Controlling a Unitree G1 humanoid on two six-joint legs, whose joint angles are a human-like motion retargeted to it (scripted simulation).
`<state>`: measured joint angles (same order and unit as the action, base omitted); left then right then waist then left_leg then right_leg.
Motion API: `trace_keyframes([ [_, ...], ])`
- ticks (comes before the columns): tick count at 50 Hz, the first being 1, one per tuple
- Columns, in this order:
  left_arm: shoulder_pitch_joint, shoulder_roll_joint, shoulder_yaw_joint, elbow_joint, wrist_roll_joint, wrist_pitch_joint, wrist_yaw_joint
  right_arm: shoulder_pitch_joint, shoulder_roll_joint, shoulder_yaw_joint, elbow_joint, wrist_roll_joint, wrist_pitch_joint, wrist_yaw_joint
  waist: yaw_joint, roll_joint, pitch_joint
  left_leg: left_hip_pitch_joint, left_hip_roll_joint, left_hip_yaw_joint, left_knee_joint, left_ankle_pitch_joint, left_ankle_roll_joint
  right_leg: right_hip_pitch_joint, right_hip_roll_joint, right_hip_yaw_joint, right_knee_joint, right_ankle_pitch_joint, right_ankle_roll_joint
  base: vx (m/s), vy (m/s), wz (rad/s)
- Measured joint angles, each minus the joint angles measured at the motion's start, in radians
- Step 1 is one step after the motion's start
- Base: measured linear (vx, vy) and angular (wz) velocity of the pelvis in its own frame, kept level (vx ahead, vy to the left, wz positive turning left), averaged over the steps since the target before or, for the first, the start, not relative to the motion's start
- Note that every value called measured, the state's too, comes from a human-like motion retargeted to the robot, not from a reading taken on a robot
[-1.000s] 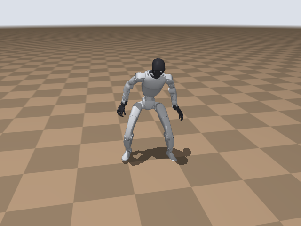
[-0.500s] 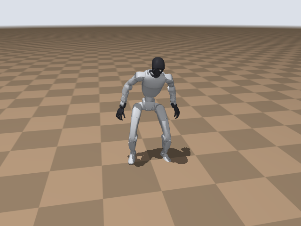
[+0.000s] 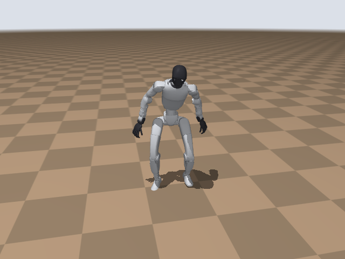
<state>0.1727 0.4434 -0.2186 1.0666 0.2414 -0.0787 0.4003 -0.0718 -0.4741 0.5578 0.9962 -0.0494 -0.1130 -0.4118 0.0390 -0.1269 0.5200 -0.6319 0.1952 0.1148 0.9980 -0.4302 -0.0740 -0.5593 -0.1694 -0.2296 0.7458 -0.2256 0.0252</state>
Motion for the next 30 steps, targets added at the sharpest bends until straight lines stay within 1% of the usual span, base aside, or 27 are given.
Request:
trace_keyframes([
  [2,-0.028,0.016,-0.016,0.008,-0.022,-0.013,-0.005,0.042,0.013,-0.033,-0.003,0.009,0.001,0.018,-0.001,0.010,0.000,0.052,0.011,-0.012,-0.136,0.016,0.055,-0.059,0.034,0.016,0.099,0.078,0.053,0.02,-0.37,-0.03],
  [3,-0.043,0.027,-0.025,0.013,-0.045,-0.022,-0.004,0.064,0.021,-0.051,-0.003,0.018,0.004,0.020,-0.001,0.013,0.000,0.054,0.033,-0.025,-0.137,0.019,0.083,-0.099,0.051,0.045,0.163,0.115,0.081,0.03,-0.39,-0.10],
  [4,-0.057,0.040,-0.034,0.019,-0.071,-0.028,0.001,0.083,0.030,-0.064,-0.002,0.028,0.008,0.014,0.001,0.014,0.000,0.047,0.059,-0.041,-0.123,0.031,0.082,-0.134,0.062,0.072,0.225,0.134,0.097,0.04,-0.41,-0.18],
  [5,-0.071,0.053,-0.044,0.025,-0.098,-0.034,0.007,0.100,0.041,-0.076,-0.001,0.038,0.012,0.005,0.006,0.015,0.000,0.036,0.087,-0.059,-0.101,0.047,0.067,-0.168,0.070,0.098,0.284,0.143,0.106,0.05,-0.42,-0.18],
  [7,-0.106,0.076,-0.059,0.036,-0.147,-0.033,0.034,0.126,0.060,-0.090,0.000,0.052,0.018,-0.027,0.005,0.022,0.000,0.033,0.127,-0.085,-0.110,0.062,0.007,-0.209,0.023,0.097,0.384,0.072,0.076,0.07,-0.41,0.07],
  [8,-0.125,0.084,-0.065,0.041,-0.171,-0.031,0.050,0.136,0.066,-0.095,-0.002,0.053,0.020,-0.042,-0.003,0.029,0.000,0.034,0.137,-0.100,-0.128,0.063,-0.015,-0.220,-0.018,0.087,0.421,0.022,0.049,0.06,-0.41,0.46],
  [10,-0.163,0.093,-0.074,0.044,-0.220,-0.025,0.080,0.152,0.072,-0.102,-0.011,0.051,0.026,-0.060,-0.025,0.046,0.000,0.028,0.144,-0.140,-0.168,0.079,-0.042,-0.225,-0.102,0.075,0.456,-0.060,-0.004,0.05,-0.45,0.74],
  [13,-0.197,0.086,-0.081,0.036,-0.273,-0.007,0.104,0.156,0.066,-0.095,-0.017,0.055,0.042,-0.055,-0.045,0.069,0.000,0.046,0.146,-0.184,-0.252,0.133,-0.058,-0.167,-0.176,0.078,0.354,-0.144,-0.063,0.06,-0.54,0.66],
  [15,-0.196,0.077,-0.070,0.025,-0.278,0.005,0.108,0.141,0.062,-0.085,-0.007,0.050,0.054,-0.047,-0.049,0.070,0.000,0.079,0.155,-0.180,-0.318,0.153,-0.056,-0.078,-0.200,0.049,0.157,-0.156,-0.059,0.08,-0.61,0.40],
  [17,-0.173,0.067,-0.044,0.016,-0.247,0.016,0.101,0.109,0.060,-0.075,0.006,0.035,0.064,-0.043,-0.052,0.055,0.000,0.106,0.165,-0.160,-0.359,0.141,-0.043,0.024,-0.193,0.025,-0.088,-0.059,-0.022,0.07,-0.65,0.21],
  [18,-0.156,0.062,-0.027,0.015,-0.222,0.021,0.094,0.089,0.059,-0.067,0.012,0.032,0.063,-0.042,-0.050,0.048,0.000,0.115,0.172,-0.156,-0.370,0.128,-0.032,0.046,-0.184,0.019,-0.145,-0.011,-0.019,0.06,-0.63,-0.09],
  [20,-0.111,0.050,-0.004,0.018,-0.190,0.019,0.078,0.047,0.053,-0.048,0.017,0.026,0.055,-0.044,-0.036,0.046,0.000,0.131,0.188,-0.158,-0.374,0.102,-0.006,0.022,-0.168,0.012,-0.098,0.015,-0.012,0.05,-0.58,-0.48],
  [22,-0.066,0.038,0.017,0.031,-0.142,0.017,0.059,-0.009,0.044,-0.020,0.016,0.019,0.042,-0.052,-0.015,0.025,0.000,0.120,0.196,-0.125,-0.304,0.074,0.016,0.002,-0.141,0.020,-0.077,0.008,0.019,0.03,-0.53,-0.92],
  [23,-0.046,0.035,0.022,0.037,-0.106,0.022,0.048,-0.039,0.039,-0.006,0.013,0.018,0.036,-0.055,-0.004,0.009,0.000,0.106,0.199,-0.092,-0.242,0.061,0.021,0.006,-0.122,0.026,-0.097,-0.002,0.011,0.03,-0.50,-0.92],
  [25,-0.015,0.033,0.016,0.044,-0.026,0.029,0.024,-0.083,0.027,0.010,0.006,0.012,0.026,-0.056,0.007,-0.011,0.000,0.071,0.182,-0.036,-0.098,0.035,0.018,0.019,-0.090,0.035,-0.130,-0.011,-0.027,0.04,-0.44,-0.60],
  [27,-0.007,0.032,-0.010,0.043,0.047,0.024,0.003,-0.095,0.012,-0.005,-0.004,0.004,0.016,-0.046,0.002,-0.010,0.000,0.044,0.119,-0.005,0.009,0.004,0.003,0.032,-0.074,0.023,-0.146,0.017,-0.028,0.04,-0.36,0.00],
  [28,-0.012,0.031,-0.024,0.041,0.074,0.021,-0.009,-0.092,0.005,-0.018,-0.007,0.005,0.014,-0.036,-0.002,-0.003,0.000,0.038,0.078,0.005,0.028,-0.012,-0.005,0.041,-0.067,0.007,-0.159,0.037,-0.018,0.00,-0.33,0.33],
  [30,-0.044,0.035,-0.061,0.028,0.070,0.038,-0.040,-0.085,-0.010,-0.057,-0.007,0.024,0.063,0.015,-0.017,0.017,0.000,0.065,-0.048,-0.019,-0.102,0.000,-0.030,0.088,-0.043,-0.036,-0.276,0.123,-0.006,-0.07,-0.32,0.44],
])
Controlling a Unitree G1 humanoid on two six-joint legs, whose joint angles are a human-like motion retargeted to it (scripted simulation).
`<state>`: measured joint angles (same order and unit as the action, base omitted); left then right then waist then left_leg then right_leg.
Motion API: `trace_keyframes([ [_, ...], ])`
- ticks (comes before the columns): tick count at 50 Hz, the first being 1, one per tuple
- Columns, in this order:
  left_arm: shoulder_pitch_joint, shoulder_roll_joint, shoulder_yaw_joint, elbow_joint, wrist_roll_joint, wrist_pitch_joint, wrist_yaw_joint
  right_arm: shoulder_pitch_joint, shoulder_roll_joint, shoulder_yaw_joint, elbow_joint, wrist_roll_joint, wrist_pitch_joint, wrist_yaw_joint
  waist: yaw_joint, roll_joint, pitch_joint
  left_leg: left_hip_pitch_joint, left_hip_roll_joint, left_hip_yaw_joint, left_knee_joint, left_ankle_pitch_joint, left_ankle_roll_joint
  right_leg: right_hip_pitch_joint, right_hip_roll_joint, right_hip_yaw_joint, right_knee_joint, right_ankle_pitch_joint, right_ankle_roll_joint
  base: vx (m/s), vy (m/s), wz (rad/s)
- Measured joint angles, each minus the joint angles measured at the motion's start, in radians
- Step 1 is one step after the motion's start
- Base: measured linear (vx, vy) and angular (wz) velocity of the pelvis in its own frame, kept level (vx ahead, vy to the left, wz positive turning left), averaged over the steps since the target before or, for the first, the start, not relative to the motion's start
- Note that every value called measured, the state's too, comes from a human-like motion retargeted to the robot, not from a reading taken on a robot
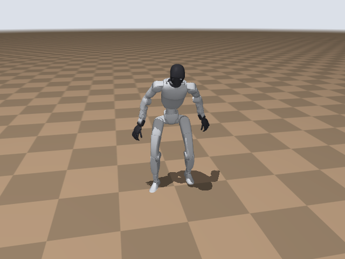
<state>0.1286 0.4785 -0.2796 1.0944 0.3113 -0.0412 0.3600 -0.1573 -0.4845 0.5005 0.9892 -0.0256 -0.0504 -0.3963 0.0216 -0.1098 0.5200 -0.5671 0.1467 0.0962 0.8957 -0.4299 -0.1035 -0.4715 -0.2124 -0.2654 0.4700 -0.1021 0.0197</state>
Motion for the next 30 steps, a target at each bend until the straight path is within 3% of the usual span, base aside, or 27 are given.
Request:
trace_keyframes([
  [2,-0.024,-0.005,-0.017,-0.017,-0.033,-0.003,-0.013,0.013,-0.007,-0.016,0.007,0.009,0.009,0.029,0.010,0.034,0.000,0.049,-0.056,-0.057,-0.180,0.045,0.020,-0.031,0.044,0.004,0.033,0.044,0.007,-0.06,-0.30,-0.10],
  [5,-0.043,0.000,-0.041,-0.043,-0.095,-0.022,-0.003,0.036,-0.010,-0.020,0.009,0.003,0.009,0.051,0.006,0.076,0.000,0.051,-0.003,-0.102,-0.213,0.063,0.099,-0.135,0.108,0.122,0.214,0.033,0.048,-0.01,-0.31,-0.23],
  [7,-0.043,0.010,-0.052,-0.040,-0.098,-0.055,0.012,0.061,0.003,-0.002,-0.001,0.006,-0.047,0.015,0.011,0.077,0.000,-0.012,0.068,-0.102,-0.056,0.040,0.062,-0.226,0.109,0.186,0.444,-0.082,0.063,0.12,-0.36,-0.40],
  [10,-0.073,0.019,-0.067,-0.041,-0.146,-0.045,0.049,0.091,0.014,-0.008,-0.004,0.014,-0.044,-0.031,0.004,0.082,0.000,-0.024,0.098,-0.127,-0.036,0.025,0.008,-0.258,-0.021,0.164,0.576,-0.228,-0.007,0.10,-0.37,0.13],
  [13,-0.123,-0.010,-0.059,-0.034,-0.243,-0.027,0.071,0.114,0.015,-0.005,0.007,0.007,-0.019,-0.059,-0.014,0.102,0.000,-0.016,0.098,-0.169,-0.079,0.046,-0.002,-0.199,-0.136,0.137,0.490,-0.308,-0.062,0.09,-0.48,0.55],
  [15,-0.135,-0.036,-0.040,-0.042,-0.287,-0.018,0.097,0.107,0.018,0.011,0.026,-0.015,-0.001,-0.075,-0.013,0.105,0.000,0.002,0.107,-0.176,-0.120,0.073,-0.011,-0.125,-0.157,0.123,0.311,-0.268,-0.059,0.09,-0.58,0.16],
  [17,-0.121,-0.056,-0.018,-0.052,-0.279,-0.013,0.127,0.084,0.027,0.027,0.038,-0.039,0.006,-0.090,-0.015,0.095,0.000,0.025,0.122,-0.174,-0.165,0.103,-0.014,-0.066,-0.145,0.111,0.164,-0.156,-0.041,0.08,-0.62,-0.01],
  [22,-0.052,-0.082,0.017,-0.033,-0.212,-0.013,0.123,0.006,0.054,0.029,0.018,-0.037,-0.012,-0.122,-0.025,0.070,0.000,0.023,0.199,-0.125,-0.150,0.167,0.018,-0.077,-0.086,0.075,0.205,-0.134,0.016,0.04,-0.60,-0.19],
  [25,-0.031,-0.087,0.017,-0.029,-0.216,0.019,0.069,-0.038,0.050,0.009,-0.010,0.010,0.021,-0.113,-0.029,0.029,0.000,-0.015,0.152,-0.060,-0.021,0.065,0.049,-0.040,-0.061,0.072,0.132,-0.147,-0.051,-0.01,-0.51,0.06],
  [30,-0.015,-0.082,0.005,-0.060,-0.181,0.027,0.006,-0.027,0.034,-0.007,-0.067,0.070,0.002,-0.119,-0.028,0.004,0.000,-0.098,0.050,0.007,0.184,-0.079,0.080,-0.032,-0.012,0.023,0.138,-0.150,-0.050,0.05,-0.42,0.11],
])
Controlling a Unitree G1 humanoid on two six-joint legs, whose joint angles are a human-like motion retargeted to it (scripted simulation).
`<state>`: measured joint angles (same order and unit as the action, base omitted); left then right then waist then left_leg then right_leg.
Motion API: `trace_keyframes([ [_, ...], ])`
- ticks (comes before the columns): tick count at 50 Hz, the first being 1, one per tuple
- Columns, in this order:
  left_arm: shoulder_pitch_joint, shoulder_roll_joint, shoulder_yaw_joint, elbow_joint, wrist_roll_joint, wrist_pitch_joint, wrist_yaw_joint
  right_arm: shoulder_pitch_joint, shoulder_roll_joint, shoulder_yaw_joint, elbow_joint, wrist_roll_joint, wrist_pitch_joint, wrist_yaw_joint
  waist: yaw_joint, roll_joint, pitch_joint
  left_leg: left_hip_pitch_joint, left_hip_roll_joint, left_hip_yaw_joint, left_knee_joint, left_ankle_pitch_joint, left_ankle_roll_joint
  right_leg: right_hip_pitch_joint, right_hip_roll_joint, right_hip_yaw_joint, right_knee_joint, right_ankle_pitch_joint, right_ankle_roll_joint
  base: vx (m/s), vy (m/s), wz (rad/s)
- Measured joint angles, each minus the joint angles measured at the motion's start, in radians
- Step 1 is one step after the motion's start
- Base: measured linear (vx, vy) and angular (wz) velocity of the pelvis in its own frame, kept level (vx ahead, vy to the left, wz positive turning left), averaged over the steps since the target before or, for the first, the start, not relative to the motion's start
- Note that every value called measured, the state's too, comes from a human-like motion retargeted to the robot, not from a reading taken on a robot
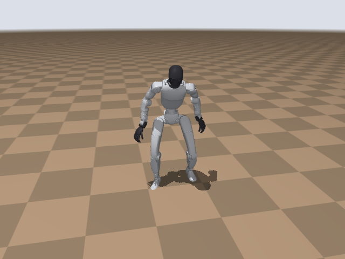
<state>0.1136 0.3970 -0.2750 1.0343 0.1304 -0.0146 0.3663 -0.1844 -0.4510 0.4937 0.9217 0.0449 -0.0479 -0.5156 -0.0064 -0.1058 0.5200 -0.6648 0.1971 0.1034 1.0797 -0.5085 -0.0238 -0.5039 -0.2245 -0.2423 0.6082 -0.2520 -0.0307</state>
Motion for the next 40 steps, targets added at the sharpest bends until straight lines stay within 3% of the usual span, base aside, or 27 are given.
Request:
trace_keyframes([
  [2,-0.002,0.001,-0.007,-0.001,0.038,-0.015,-0.009,0.039,0.001,-0.012,-0.023,-0.003,-0.036,0.010,0.017,0.002,0.000,0.025,-0.032,-0.012,-0.101,0.035,-0.017,-0.026,0.031,-0.028,0.070,0.002,0.013,0.08,-0.38,-0.17],
  [4,-0.022,0.005,-0.032,0.003,0.029,-0.011,-0.007,0.080,-0.004,-0.039,-0.036,-0.028,-0.006,0.048,0.007,0.017,0.000,0.109,-0.062,-0.045,-0.344,0.105,-0.010,-0.036,0.063,-0.030,0.083,0.062,0.047,0.03,-0.34,0.23],
  [6,-0.038,0.013,-0.055,0.011,0.026,-0.029,-0.007,0.125,-0.006,-0.051,-0.048,-0.060,-0.007,0.080,-0.003,0.032,0.000,0.126,-0.019,-0.061,-0.381,0.121,0.021,-0.114,0.081,0.027,0.242,0.086,0.082,0.07,-0.35,0.20],
  [8,-0.054,0.030,-0.079,0.022,0.017,-0.068,-0.003,0.165,-0.008,-0.039,-0.058,-0.081,-0.046,0.076,-0.004,0.041,0.000,0.075,0.048,-0.084,-0.265,0.115,-0.020,-0.207,0.087,0.106,0.444,0.041,0.115,0.13,-0.38,0.02],
  [10,-0.076,0.049,-0.094,0.023,-0.008,-0.083,0.017,0.185,-0.015,-0.026,-0.053,-0.098,-0.058,0.062,-0.002,0.053,0.000,0.059,0.091,-0.112,-0.232,0.105,-0.078,-0.256,0.045,0.143,0.573,-0.062,0.090,0.13,-0.38,0.06],
  [13,-0.117,0.057,-0.099,0.017,-0.097,-0.087,0.060,0.204,-0.044,-0.026,-0.045,-0.106,-0.051,0.043,-0.018,0.083,0.000,0.052,0.110,-0.164,-0.235,0.100,-0.098,-0.262,-0.096,0.148,0.625,-0.168,0.012,0.11,-0.42,0.46],
  [15,-0.136,0.048,-0.087,0.013,-0.160,-0.081,0.082,0.202,-0.065,-0.028,-0.035,-0.099,-0.036,0.035,-0.017,0.100,0.000,0.056,0.122,-0.191,-0.248,0.125,-0.102,-0.229,-0.164,0.137,0.545,-0.216,-0.023,0.11,-0.52,0.28],
  [17,-0.135,0.033,-0.063,0.006,-0.207,-0.071,0.093,0.178,-0.083,-0.024,-0.017,-0.093,-0.015,0.036,-0.006,0.102,0.000,0.083,0.140,-0.188,-0.279,0.150,-0.101,-0.150,-0.196,0.093,0.329,-0.184,-0.018,0.13,-0.60,-0.15],
  [20,-0.101,0.020,-0.014,0.004,-0.218,-0.060,0.083,0.106,-0.089,-0.001,0.010,-0.088,0.006,0.047,0.005,0.081,0.000,0.120,0.175,-0.168,-0.320,0.206,-0.088,-0.055,-0.169,0.077,0.056,0.014,0.014,0.14,-0.65,-0.32],
  [23,-0.049,0.015,0.019,0.023,-0.204,-0.058,0.041,0.020,-0.081,0.022,0.017,-0.068,0.000,0.053,0.006,0.072,0.000,0.118,0.242,-0.124,-0.306,0.285,-0.056,-0.086,-0.135,0.054,0.156,0.003,0.040,0.12,-0.63,-0.38],
  [25,-0.023,0.017,0.041,0.036,-0.167,-0.048,0.012,-0.034,-0.075,0.028,0.012,-0.042,-0.011,0.046,0.015,0.047,0.000,0.102,0.260,-0.072,-0.240,0.258,-0.050,-0.080,-0.107,0.044,0.153,-0.027,0.028,0.11,-0.61,-0.44],
  [27,-0.008,0.020,0.056,0.040,-0.129,-0.041,-0.017,-0.063,-0.071,0.025,0.003,-0.014,-0.022,0.038,0.022,0.024,0.000,0.084,0.224,-0.038,-0.151,0.161,-0.055,-0.071,-0.083,0.037,0.151,-0.047,-0.007,0.12,-0.53,-0.17],
  [30,-0.017,0.026,0.065,0.043,-0.081,-0.038,-0.059,-0.062,-0.064,0.001,-0.008,0.008,-0.030,0.043,0.013,0.006,0.000,0.052,0.135,0.030,-0.061,0.038,-0.047,-0.045,-0.062,-0.004,0.135,-0.039,0.000,0.10,-0.46,0.34],
  [32,-0.046,0.029,0.055,0.047,-0.056,-0.031,-0.073,-0.041,-0.056,-0.020,-0.011,0.013,-0.029,0.057,0.008,0.003,0.000,0.042,0.054,0.056,-0.108,0.028,-0.052,-0.026,-0.036,-0.043,0.103,-0.014,0.010,0.05,-0.44,0.41],
  [35,-0.096,0.032,0.016,0.052,-0.046,-0.036,-0.063,0.002,-0.047,-0.045,-0.014,-0.007,-0.026,0.087,0.003,0.020,0.000,0.066,-0.045,0.001,-0.307,0.116,-0.034,-0.055,0.026,-0.042,0.136,0.061,0.050,0.02,-0.39,0.24],
  [37,-0.118,0.040,-0.014,0.051,-0.061,-0.056,-0.038,0.029,-0.049,-0.048,-0.016,-0.038,-0.028,0.086,-0.004,0.033,0.000,0.060,-0.002,-0.031,-0.308,0.139,0.008,-0.125,0.068,0.038,0.265,0.083,0.099,0.06,-0.38,0.02],
  [38,-0.126,0.048,-0.029,0.051,-0.068,-0.066,-0.024,0.040,-0.049,-0.044,-0.016,-0.051,-0.030,0.075,-0.001,0.034,0.000,0.049,0.030,-0.044,-0.275,0.146,-0.001,-0.155,0.079,0.076,0.340,0.065,0.115,0.10,-0.39,-0.28],
  [40,-0.136,0.067,-0.051,0.046,-0.072,-0.072,0.004,0.055,-0.050,-0.039,-0.010,-0.069,-0.029,0.040,0.014,0.033,0.000,0.039,0.088,-0.061,-0.225,0.153,-0.050,-0.192,0.028,0.076,0.486,-0.022,0.092,0.14,-0.40,-0.45],
])
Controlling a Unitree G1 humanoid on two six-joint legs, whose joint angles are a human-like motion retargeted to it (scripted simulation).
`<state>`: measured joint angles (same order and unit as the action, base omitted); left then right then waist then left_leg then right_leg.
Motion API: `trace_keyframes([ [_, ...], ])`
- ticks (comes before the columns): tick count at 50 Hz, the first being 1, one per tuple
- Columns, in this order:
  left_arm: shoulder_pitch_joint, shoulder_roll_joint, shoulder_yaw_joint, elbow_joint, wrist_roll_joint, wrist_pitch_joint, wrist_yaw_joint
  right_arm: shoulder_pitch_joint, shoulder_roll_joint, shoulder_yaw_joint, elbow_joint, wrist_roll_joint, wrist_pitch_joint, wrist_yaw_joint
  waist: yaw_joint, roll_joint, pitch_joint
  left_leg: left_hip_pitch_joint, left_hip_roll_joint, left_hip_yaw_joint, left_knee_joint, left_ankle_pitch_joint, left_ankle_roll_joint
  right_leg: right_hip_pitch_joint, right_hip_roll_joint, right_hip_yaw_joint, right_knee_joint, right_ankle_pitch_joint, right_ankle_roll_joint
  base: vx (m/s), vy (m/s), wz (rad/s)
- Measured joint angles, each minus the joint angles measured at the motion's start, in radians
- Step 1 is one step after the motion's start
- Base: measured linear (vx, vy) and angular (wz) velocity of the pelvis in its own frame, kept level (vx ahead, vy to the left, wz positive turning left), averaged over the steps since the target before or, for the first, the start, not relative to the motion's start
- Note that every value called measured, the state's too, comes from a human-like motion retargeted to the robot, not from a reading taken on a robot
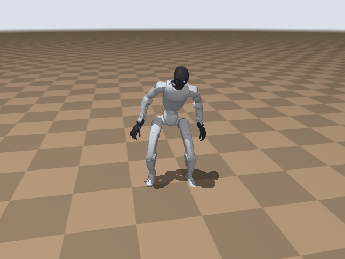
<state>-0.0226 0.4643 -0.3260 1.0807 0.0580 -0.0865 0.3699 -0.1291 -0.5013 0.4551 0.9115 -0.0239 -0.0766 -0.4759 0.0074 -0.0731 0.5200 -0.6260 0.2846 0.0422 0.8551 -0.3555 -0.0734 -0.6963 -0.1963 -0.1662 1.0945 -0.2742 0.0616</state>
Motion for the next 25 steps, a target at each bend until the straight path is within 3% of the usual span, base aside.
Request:
trace_keyframes([
  [3,-0.025,0.015,-0.012,-0.002,-0.026,0.016,0.035,0.019,-0.019,-0.020,0.011,0.001,0.011,-0.055,0.011,0.011,0.000,0.002,0.047,-0.027,0.021,-0.012,-0.042,-0.001,-0.185,-0.076,0.125,-0.142,-0.101,0.14,-0.42,-0.10],
  [5,-0.045,0.007,-0.014,0.004,-0.069,0.028,0.052,0.030,-0.042,-0.042,0.019,0.018,0.019,-0.069,0.010,0.027,0.000,0.005,0.060,-0.053,0.013,0.004,-0.051,0.016,-0.248,-0.073,0.099,-0.202,-0.132,0.12,-0.49,0.21],
  [7,-0.051,-0.010,-0.008,0.007,-0.117,0.031,0.066,0.028,-0.066,-0.060,0.032,0.041,0.027,-0.065,0.015,0.041,0.000,0.019,0.073,-0.067,-0.017,0.030,-0.056,0.058,-0.237,-0.046,-0.054,-0.204,-0.115,0.11,-0.56,0.14],
  [10,-0.030,-0.021,0.018,0.001,-0.151,0.033,0.073,0.002,-0.093,-0.073,0.051,0.062,0.042,-0.052,0.011,0.037,0.000,0.043,0.078,-0.075,-0.071,0.070,-0.051,0.162,-0.192,-0.020,-0.399,-0.030,-0.049,0.10,-0.63,0.13],
  [12,-0.001,-0.016,0.038,0.003,-0.132,0.036,0.057,-0.027,-0.101,-0.062,0.061,0.076,0.039,-0.044,0.015,0.034,0.000,0.054,0.103,-0.074,-0.098,0.124,-0.043,0.166,-0.171,-0.026,-0.417,0.028,-0.067,0.08,-0.65,-0.09],
  [15,0.049,0.000,0.062,0.014,-0.076,0.025,0.013,-0.079,-0.099,-0.027,0.071,0.075,0.021,-0.048,0.021,0.022,0.000,0.047,0.153,-0.039,-0.089,0.199,-0.040,0.136,-0.137,-0.042,-0.346,0.014,-0.059,0.06,-0.62,-0.27],
  [18,0.074,0.030,0.043,0.006,-0.017,0.044,-0.045,-0.109,-0.100,-0.015,0.058,0.086,0.045,-0.044,0.006,-0.014,0.000,0.026,0.119,0.043,-0.037,0.082,-0.026,0.183,-0.111,-0.065,-0.449,0.011,-0.111,-0.01,-0.55,0.23],
  [22,0.067,0.044,0.023,0.007,0.031,0.042,-0.103,-0.062,-0.073,-0.054,0.016,0.101,0.043,-0.017,-0.020,-0.039,0.000,-0.003,0.033,0.164,0.072,-0.087,-0.022,0.224,-0.096,-0.125,-0.498,0.030,-0.072,0.03,-0.46,0.55],
  [25,0.010,0.023,0.018,0.059,0.058,0.054,-0.104,-0.008,-0.046,-0.108,-0.001,0.072,0.046,0.024,-0.001,-0.031,0.000,0.033,-0.103,0.112,-0.066,-0.047,-0.069,0.221,-0.053,-0.153,-0.492,0.067,-0.037,0.03,-0.39,0.00],
])
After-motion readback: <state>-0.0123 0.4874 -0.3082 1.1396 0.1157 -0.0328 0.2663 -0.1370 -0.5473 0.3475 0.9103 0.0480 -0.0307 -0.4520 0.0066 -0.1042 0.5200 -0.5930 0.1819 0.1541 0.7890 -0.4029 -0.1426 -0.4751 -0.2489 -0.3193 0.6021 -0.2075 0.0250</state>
